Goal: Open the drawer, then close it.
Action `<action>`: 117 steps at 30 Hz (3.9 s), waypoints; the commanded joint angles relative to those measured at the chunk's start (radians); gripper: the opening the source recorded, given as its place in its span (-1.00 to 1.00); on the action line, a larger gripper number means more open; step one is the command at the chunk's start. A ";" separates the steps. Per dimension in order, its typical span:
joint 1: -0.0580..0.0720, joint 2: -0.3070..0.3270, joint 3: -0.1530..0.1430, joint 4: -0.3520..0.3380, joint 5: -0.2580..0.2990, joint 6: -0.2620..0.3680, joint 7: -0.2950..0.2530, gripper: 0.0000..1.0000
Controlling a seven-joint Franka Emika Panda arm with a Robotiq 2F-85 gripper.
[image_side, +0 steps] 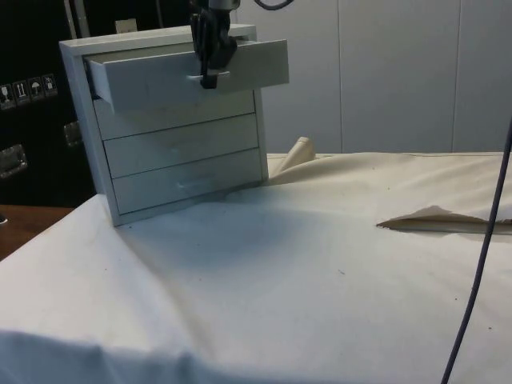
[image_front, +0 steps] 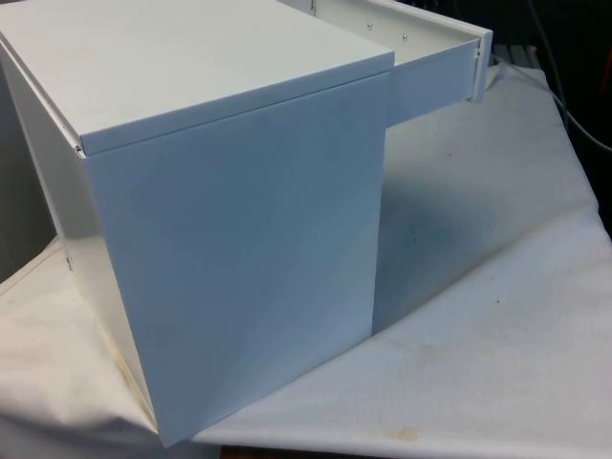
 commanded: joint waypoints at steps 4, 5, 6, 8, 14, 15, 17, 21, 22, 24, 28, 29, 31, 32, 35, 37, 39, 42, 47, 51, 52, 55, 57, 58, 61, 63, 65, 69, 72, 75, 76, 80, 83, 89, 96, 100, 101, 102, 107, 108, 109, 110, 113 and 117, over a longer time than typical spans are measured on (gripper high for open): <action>0.000 0.000 0.006 -0.004 -0.029 0.000 0.020 -0.97; -0.010 -0.021 0.020 -0.019 -0.070 -0.011 0.050 -0.97; -0.010 -0.022 0.022 -0.021 -0.076 -0.013 0.055 -0.97; -0.008 -0.024 0.028 -0.024 -0.086 -0.016 0.065 -0.97; 0.000 0.000 0.032 -0.011 -0.070 -0.014 0.058 -0.97; -0.007 -0.028 0.052 -0.031 -0.111 -0.032 0.093 -0.97; -0.007 -0.028 0.059 -0.032 -0.116 -0.037 0.099 -0.97; -0.005 -0.031 0.079 -0.037 -0.125 -0.055 0.117 -0.97; -0.005 -0.031 0.083 -0.038 -0.128 -0.056 0.121 -0.97; -0.005 -0.031 0.086 -0.039 -0.131 -0.057 0.125 -0.97; -0.003 -0.033 0.098 -0.044 -0.151 -0.062 0.149 -0.97; 0.000 -0.002 0.080 -0.020 -0.121 -0.043 0.120 -0.97; -0.002 -0.032 0.103 -0.045 -0.161 -0.062 0.160 -0.97; -0.002 -0.032 0.105 -0.046 -0.166 -0.062 0.166 -0.97; -0.001 -0.027 0.103 -0.045 -0.170 -0.056 0.182 -0.97; 0.000 -0.002 0.090 -0.025 -0.150 -0.044 0.162 -0.95; -0.001 -0.024 0.102 -0.044 -0.167 -0.054 0.185 -0.89; -0.003 -0.030 0.104 -0.051 -0.164 -0.053 0.190 -0.51; 0.001 -0.034 0.100 -0.053 -0.150 -0.055 0.181 0.06; -0.002 -0.036 0.103 -0.053 -0.162 -0.057 0.193 0.46; -0.002 -0.036 0.103 -0.053 -0.162 -0.057 0.194 0.57; 0.000 -0.037 0.108 -0.061 -0.164 -0.053 0.205 0.87; 0.001 -0.043 0.123 -0.088 -0.169 -0.046 0.235 1.00; 0.002 -0.036 0.116 -0.077 -0.150 -0.053 0.212 1.00; -0.001 -0.046 0.140 -0.113 -0.172 -0.037 0.264 1.00; 0.000 -0.046 0.151 -0.131 -0.173 -0.027 0.284 1.00; 0.000 -0.045 0.160 -0.146 -0.174 -0.018 0.301 1.00; 0.000 -0.038 0.181 -0.179 -0.175 0.006 0.340 1.00; 0.002 -0.021 0.190 -0.189 -0.177 0.026 0.362 1.00; 0.003 -0.023 0.191 -0.194 -0.169 0.023 0.357 1.00; -0.002 -0.006 0.200 -0.177 -0.206 0.021 0.390 1.00; -0.001 0.004 0.208 -0.170 -0.246 0.014 0.427 1.00; 0.003 0.004 0.208 -0.176 -0.257 0.018 0.438 1.00; 0.002 0.029 0.225 -0.153 -0.335 0.002 0.508 1.00; 0.002 0.055 0.241 -0.131 -0.397 -0.012 0.567 1.00; 0.003 0.071 0.250 -0.119 -0.437 -0.020 0.606 0.96; 0.003 0.074 0.252 -0.117 -0.442 -0.022 0.611 0.89; 0.003 0.071 0.249 -0.122 -0.429 -0.015 0.601 0.79; 0.003 0.081 0.257 -0.110 -0.459 -0.030 0.628 0.19; 0.003 0.082 0.258 -0.109 -0.460 -0.030 0.629 0.08; 0.003 0.082 0.258 -0.109 -0.462 -0.031 0.631 -0.02; 0.003 0.083 0.258 -0.109 -0.464 -0.031 0.632 -0.13; 0.003 0.083 0.259 -0.109 -0.468 -0.031 0.636 -0.42; 0.003 0.084 0.259 -0.107 -0.471 -0.032 0.638 -0.84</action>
